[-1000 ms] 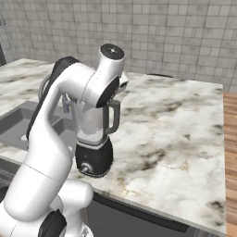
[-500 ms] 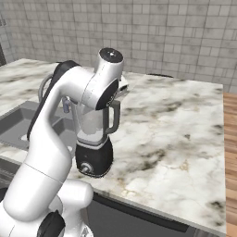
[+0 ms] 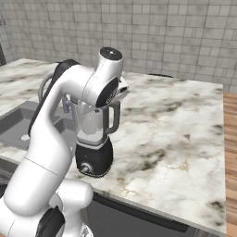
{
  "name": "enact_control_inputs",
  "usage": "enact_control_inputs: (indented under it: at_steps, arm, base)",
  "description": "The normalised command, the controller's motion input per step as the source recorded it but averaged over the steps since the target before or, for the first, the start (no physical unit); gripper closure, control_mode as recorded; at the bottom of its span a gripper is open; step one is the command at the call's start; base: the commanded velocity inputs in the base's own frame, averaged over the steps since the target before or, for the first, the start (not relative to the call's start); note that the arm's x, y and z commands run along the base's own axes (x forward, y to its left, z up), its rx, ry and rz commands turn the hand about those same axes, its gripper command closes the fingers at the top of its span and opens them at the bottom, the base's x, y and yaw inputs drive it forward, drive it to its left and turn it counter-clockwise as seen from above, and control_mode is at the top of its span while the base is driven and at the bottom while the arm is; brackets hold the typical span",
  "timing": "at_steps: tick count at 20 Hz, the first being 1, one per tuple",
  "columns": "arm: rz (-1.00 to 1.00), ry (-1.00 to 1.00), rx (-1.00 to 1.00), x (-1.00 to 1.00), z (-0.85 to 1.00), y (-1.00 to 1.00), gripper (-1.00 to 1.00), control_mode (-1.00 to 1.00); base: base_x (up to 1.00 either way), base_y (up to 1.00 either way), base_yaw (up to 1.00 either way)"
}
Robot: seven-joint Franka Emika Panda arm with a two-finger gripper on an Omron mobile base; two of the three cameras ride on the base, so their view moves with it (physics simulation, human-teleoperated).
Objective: Grab the lemon and onion from the fridge, place them in the blender, close the lid, and turn on the blender to create a marinade.
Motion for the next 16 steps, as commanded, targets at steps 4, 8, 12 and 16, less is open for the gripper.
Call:
enact_control_inputs:
  at_steps: [4, 8, 12, 16]
  arm:
    - [-0.02, 0.11, 0.0, 0.0, 0.0, 0.0, 1.0, -1.0]
    - [-0.03, 0.08, 0.0, 0.0, 0.0, 0.0, 1.0, -1.0]
    - [-0.03, 0.03, -0.02, -0.02, 0.0, 0.0, -1.0, -1.0]
    - [-0.05, 0.01, -0.01, -0.13, 0.0, 0.0, -1.0, -1.0]
  base:
    - [0.0, 0.0, 0.0]
    - [0.0, 0.0, 0.0]
    - [0.0, 0.0, 0.0]
    - [0.0, 0.0, 0.0]
